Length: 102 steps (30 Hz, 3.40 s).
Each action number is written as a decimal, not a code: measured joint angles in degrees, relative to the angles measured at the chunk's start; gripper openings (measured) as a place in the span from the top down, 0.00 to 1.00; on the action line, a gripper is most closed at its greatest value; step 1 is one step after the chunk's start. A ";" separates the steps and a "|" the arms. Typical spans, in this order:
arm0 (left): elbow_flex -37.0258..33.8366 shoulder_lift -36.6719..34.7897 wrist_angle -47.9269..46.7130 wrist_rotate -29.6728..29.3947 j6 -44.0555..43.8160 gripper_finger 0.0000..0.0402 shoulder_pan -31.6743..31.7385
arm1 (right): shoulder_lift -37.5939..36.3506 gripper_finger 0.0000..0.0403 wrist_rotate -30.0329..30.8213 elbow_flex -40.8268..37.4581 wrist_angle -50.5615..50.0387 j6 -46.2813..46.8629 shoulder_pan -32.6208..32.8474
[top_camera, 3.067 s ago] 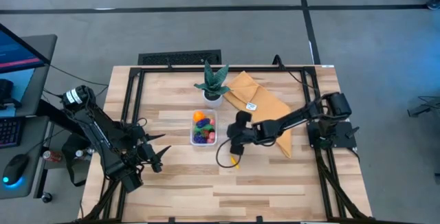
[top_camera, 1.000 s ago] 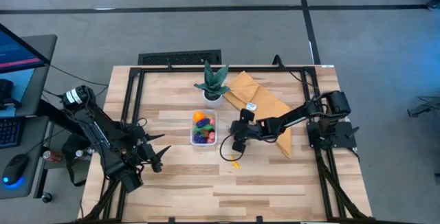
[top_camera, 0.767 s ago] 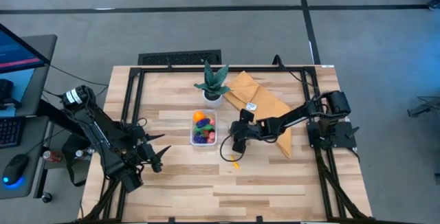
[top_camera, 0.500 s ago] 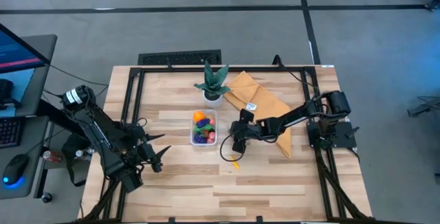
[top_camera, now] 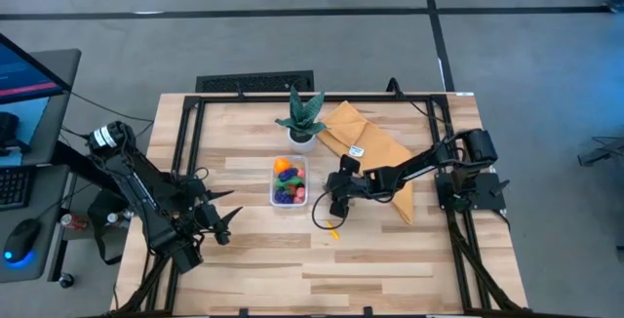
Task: Pick and placing Produce into tupperware
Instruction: Put the strawberry into the transparent bin
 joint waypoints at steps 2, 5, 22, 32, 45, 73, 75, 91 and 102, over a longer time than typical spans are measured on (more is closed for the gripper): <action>0.00 0.00 0.01 0.00 0.01 0.43 -0.02 | 0.00 0.61 0.00 0.00 0.00 0.02 0.00; 0.00 0.00 0.01 0.00 0.00 0.43 -0.01 | 0.00 0.61 0.01 0.00 0.00 0.00 0.00; 0.00 0.00 -0.01 0.00 0.01 0.43 0.00 | 0.00 0.61 0.18 0.00 5.50 -4.95 0.00; 0.00 0.00 -0.01 0.00 0.01 0.43 0.00 | -3.70 0.62 0.23 0.00 5.55 -7.90 0.22; 0.00 -0.02 -0.01 -0.39 -0.01 0.43 0.00 | -7.30 0.63 -2.93 0.02 18.85 -18.12 2.54; 0.00 -0.02 0.01 -1.16 0.27 0.43 0.00 | 0.38 0.60 -4.72 0.04 34.39 -20.57 -0.80; 0.00 -0.02 0.01 -1.14 0.27 0.43 0.00 | 0.39 0.61 -4.74 0.07 34.73 -19.74 -1.36; 0.00 -0.02 0.07 -1.48 0.45 0.43 0.02 | 8.26 0.60 -6.05 3.31 41.67 -18.16 -2.62; 0.00 -0.02 0.03 -1.42 0.49 0.43 0.04 | 10.52 0.60 -6.08 5.22 40.26 -18.08 -3.04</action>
